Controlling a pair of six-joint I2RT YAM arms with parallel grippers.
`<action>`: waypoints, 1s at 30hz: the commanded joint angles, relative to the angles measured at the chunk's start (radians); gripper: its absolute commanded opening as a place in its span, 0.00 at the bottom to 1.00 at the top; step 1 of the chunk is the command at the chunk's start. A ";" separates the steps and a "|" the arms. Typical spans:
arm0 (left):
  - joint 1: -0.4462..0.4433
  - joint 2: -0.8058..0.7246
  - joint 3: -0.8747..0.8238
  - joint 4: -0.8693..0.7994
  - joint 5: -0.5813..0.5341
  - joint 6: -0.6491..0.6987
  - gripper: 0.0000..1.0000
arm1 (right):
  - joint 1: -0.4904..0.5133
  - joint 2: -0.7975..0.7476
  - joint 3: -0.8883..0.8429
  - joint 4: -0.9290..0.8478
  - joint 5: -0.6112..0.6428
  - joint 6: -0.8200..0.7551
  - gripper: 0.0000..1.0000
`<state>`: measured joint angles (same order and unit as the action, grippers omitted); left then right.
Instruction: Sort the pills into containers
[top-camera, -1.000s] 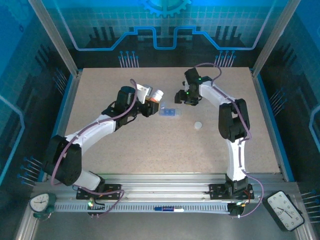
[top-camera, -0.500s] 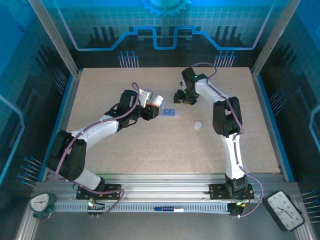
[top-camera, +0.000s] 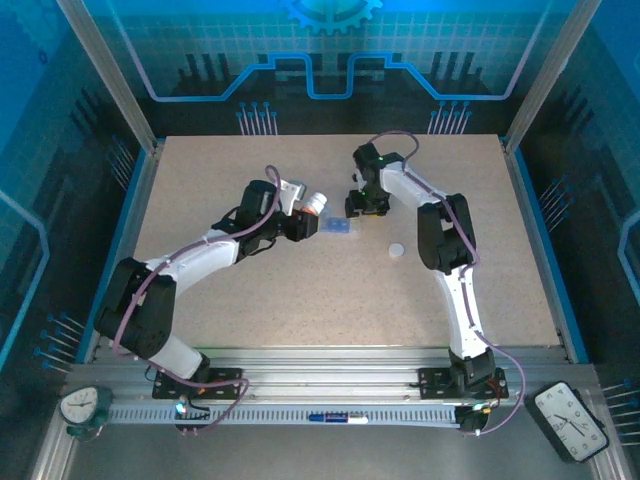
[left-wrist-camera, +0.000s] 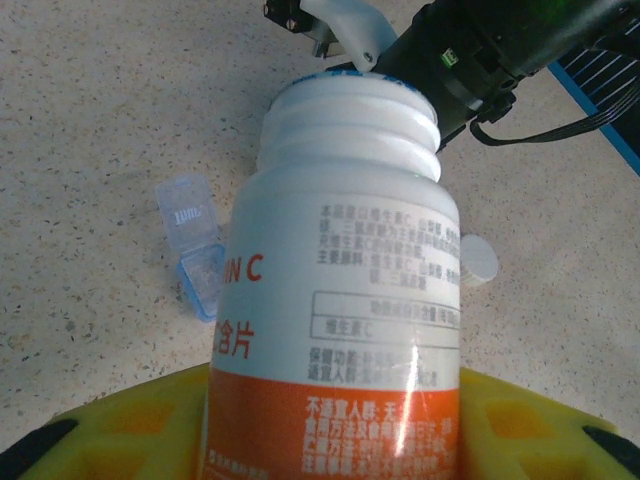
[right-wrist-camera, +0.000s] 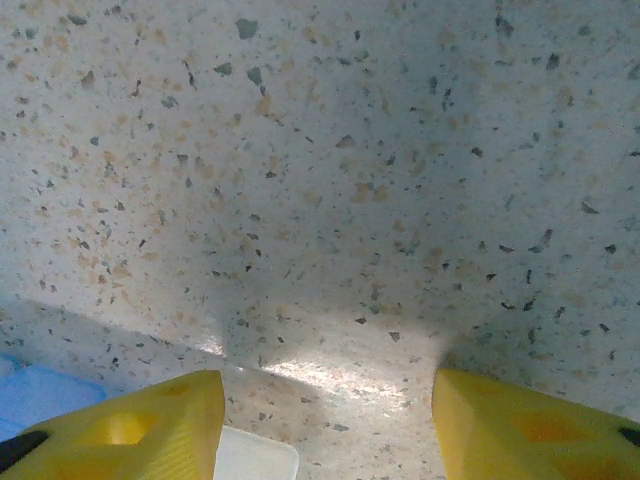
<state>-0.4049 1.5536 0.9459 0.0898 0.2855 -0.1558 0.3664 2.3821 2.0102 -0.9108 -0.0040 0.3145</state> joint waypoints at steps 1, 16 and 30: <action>0.009 0.020 0.046 -0.002 0.028 0.016 0.00 | 0.014 -0.040 -0.046 -0.034 0.006 -0.011 0.57; 0.038 0.063 0.083 -0.022 0.068 0.022 0.00 | 0.030 -0.106 -0.095 -0.024 -0.041 0.038 0.57; 0.043 0.135 0.124 -0.107 0.098 0.049 0.00 | -0.003 -0.238 -0.171 0.052 -0.101 0.065 0.60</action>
<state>-0.3653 1.6756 1.0283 0.0181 0.3496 -0.1299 0.3698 2.1998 1.8725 -0.8829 -0.0696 0.3706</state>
